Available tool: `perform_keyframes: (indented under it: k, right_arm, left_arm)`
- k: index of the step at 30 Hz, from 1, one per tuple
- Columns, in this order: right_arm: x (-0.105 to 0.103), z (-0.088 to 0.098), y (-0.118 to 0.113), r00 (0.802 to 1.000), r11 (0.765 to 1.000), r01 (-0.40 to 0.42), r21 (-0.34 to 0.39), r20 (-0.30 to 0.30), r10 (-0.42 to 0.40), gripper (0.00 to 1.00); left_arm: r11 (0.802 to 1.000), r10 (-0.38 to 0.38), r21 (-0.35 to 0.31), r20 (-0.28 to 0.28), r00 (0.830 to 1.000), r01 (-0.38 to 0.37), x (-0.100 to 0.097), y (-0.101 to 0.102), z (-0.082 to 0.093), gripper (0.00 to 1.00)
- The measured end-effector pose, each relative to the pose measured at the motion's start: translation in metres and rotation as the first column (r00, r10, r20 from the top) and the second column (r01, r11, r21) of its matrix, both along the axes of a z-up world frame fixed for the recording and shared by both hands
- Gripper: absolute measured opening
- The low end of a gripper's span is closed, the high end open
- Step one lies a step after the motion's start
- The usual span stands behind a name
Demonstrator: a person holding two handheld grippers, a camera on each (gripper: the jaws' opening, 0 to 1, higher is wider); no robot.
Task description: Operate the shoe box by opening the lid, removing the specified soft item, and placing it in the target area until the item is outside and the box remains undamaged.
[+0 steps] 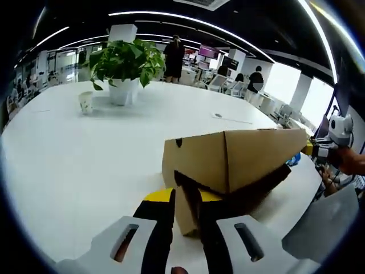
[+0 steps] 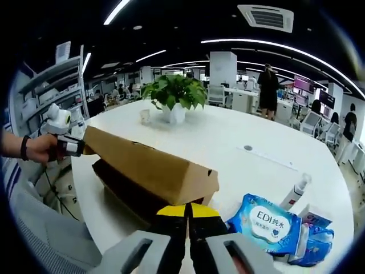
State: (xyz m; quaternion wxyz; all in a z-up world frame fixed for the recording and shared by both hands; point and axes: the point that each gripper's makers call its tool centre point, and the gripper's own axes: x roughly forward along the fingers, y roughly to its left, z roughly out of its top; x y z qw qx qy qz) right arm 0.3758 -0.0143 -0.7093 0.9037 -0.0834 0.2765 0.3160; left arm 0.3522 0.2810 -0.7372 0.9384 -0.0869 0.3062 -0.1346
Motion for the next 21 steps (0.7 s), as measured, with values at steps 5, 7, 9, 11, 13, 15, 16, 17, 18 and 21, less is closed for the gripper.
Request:
perform_keyframes:
  k: [5,7,9,11,13,15,16,17,18,21]
  right_arm:
    - [-0.004,-0.009,0.000,1.000,1.000,0.002,0.000,-0.020,-0.002,0.00]
    - [-0.005,-0.011,0.000,1.000,1.000,0.003,-0.002,-0.026,-0.003,0.00]
    - [-0.006,-0.013,-0.001,0.999,1.000,0.005,0.001,-0.031,-0.005,0.00]
    - [-0.007,-0.015,-0.001,0.999,1.000,0.006,0.000,-0.034,-0.006,0.00]
    - [-0.007,-0.016,-0.001,0.999,1.000,0.006,-0.001,-0.036,-0.006,0.00]
    - [-0.008,-0.018,-0.001,0.999,1.000,0.008,-0.002,-0.040,-0.008,0.00]
    - [-0.008,-0.018,-0.001,0.999,1.000,0.008,-0.002,-0.040,-0.008,0.00]
    - [-0.008,-0.019,-0.001,0.999,1.000,0.009,-0.003,-0.042,-0.009,0.00]
    - [-0.009,-0.020,-0.002,0.999,1.000,0.008,-0.004,-0.043,-0.009,0.00]
    - [-0.010,-0.023,-0.002,0.999,1.000,0.010,-0.006,-0.048,-0.011,0.00]
  left_arm:
    - [1.000,-0.011,0.002,0.002,1.000,0.011,-0.005,-0.001,0.000,0.14]
    - [1.000,-0.011,-0.001,0.000,1.000,0.011,-0.006,-0.001,-0.001,0.14]
    - [1.000,-0.012,0.000,-0.001,1.000,0.012,-0.007,-0.001,-0.001,0.14]
    - [1.000,-0.015,-0.003,-0.001,1.000,0.015,-0.009,-0.002,-0.001,0.14]
    - [1.000,-0.020,0.001,-0.001,1.000,0.020,-0.011,-0.002,-0.002,0.14]
    - [1.000,-0.029,0.011,-0.002,1.000,0.029,-0.013,-0.003,-0.002,0.14]
    - [0.999,-0.031,0.013,-0.002,1.000,0.031,-0.013,-0.003,-0.002,0.14]
    - [0.999,-0.033,0.013,-0.004,0.999,0.033,-0.015,-0.004,-0.003,0.14]
    - [0.999,-0.034,0.013,-0.005,0.999,0.034,-0.015,-0.004,-0.003,0.15]
    - [0.999,-0.036,0.017,-0.009,0.999,0.037,-0.019,-0.003,-0.006,0.15]
